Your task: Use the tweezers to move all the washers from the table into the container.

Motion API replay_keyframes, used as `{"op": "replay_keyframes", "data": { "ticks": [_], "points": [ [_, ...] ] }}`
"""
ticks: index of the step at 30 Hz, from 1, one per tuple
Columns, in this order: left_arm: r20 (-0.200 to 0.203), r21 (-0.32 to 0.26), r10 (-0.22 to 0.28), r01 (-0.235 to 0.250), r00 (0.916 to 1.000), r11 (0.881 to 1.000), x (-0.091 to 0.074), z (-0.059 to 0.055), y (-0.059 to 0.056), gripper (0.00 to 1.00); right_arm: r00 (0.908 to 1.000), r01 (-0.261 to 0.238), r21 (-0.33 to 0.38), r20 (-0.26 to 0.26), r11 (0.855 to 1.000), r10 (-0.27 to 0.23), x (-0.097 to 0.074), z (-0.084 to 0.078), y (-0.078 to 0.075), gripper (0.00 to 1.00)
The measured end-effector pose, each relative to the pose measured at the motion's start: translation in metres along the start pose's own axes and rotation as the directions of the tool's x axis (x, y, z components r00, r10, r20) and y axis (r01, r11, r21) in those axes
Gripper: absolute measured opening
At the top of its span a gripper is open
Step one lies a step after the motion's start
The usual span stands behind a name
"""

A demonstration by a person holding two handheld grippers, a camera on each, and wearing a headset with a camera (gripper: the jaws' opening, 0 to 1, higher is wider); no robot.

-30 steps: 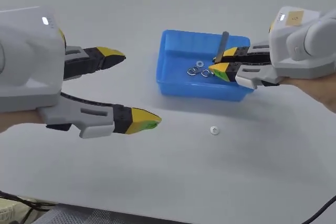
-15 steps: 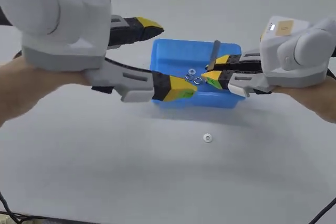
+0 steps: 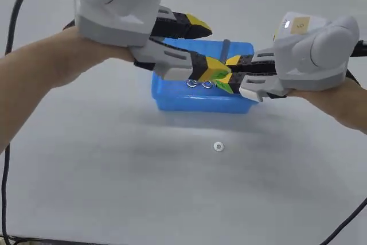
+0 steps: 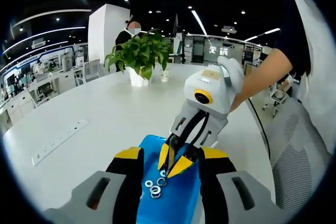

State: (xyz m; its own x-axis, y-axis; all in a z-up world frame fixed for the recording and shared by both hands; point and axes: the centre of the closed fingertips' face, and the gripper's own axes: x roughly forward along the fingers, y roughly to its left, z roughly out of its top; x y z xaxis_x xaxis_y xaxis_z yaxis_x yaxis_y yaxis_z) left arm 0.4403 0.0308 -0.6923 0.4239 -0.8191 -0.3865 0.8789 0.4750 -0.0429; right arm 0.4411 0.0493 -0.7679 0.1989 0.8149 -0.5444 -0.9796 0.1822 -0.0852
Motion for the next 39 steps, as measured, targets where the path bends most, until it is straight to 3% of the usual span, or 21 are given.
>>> {"op": "replay_keyframes", "data": {
  "ticks": [3, 7, 13, 16, 17, 19, 20, 28, 39],
  "points": [
    [-0.010, 0.002, -0.017, 0.017, 0.9998, 1.000, 0.004, -0.002, 0.003, 0.41, 1.0000, -0.001, 0.000, 0.002, 1.000, 0.001, 0.000, 0.000, 0.000, 0.10],
    [-0.047, 0.018, -0.039, 0.040, 0.9981, 0.999, 0.008, -0.009, 0.006, 0.24, 1.0000, 0.003, 0.003, 0.007, 1.000, -0.003, 0.000, 0.000, -0.001, 0.10],
    [-0.051, 0.022, -0.059, 0.061, 0.9969, 0.998, 0.010, -0.011, 0.005, 0.22, 1.0000, -0.002, -0.003, 0.009, 1.000, 0.002, 0.000, 0.000, -0.001, 0.10],
    [-0.050, 0.047, -0.066, 0.068, 0.9966, 0.997, 0.007, -0.009, 0.003, 0.11, 0.9999, -0.008, 0.001, 0.011, 1.000, 0.008, 0.000, 0.000, 0.000, 0.10],
    [-0.057, 0.063, -0.061, 0.064, 0.9965, 0.996, 0.006, -0.009, 0.004, 0.10, 0.9999, -0.010, -0.001, 0.011, 1.000, 0.010, 0.000, 0.000, 0.000, 0.10],
    [-0.062, 0.074, -0.070, 0.075, 0.9956, 0.994, 0.014, -0.004, -0.010, 0.10, 0.9999, -0.013, -0.005, 0.009, 1.000, 0.013, 0.000, 0.000, 0.001, 0.10],
    [-0.065, 0.085, -0.071, 0.076, 0.9954, 0.993, 0.014, -0.004, -0.011, 0.10, 0.9999, -0.015, -0.008, 0.007, 1.000, 0.015, 0.000, 0.000, 0.001, 0.10],
    [-0.078, 0.162, -0.074, 0.085, 0.9942, 0.983, 0.010, -0.005, -0.012, 0.09, 0.9997, -0.021, -0.014, 0.011, 1.000, 0.021, -0.001, 0.002, 0.003, 0.10],
    [-0.081, 0.200, -0.060, 0.075, 0.9949, 0.977, 0.009, 0.000, -0.012, 0.06, 0.9992, -0.035, -0.011, 0.020, 0.999, 0.036, 0.000, 0.008, 0.004, 0.11]
  ]
}}
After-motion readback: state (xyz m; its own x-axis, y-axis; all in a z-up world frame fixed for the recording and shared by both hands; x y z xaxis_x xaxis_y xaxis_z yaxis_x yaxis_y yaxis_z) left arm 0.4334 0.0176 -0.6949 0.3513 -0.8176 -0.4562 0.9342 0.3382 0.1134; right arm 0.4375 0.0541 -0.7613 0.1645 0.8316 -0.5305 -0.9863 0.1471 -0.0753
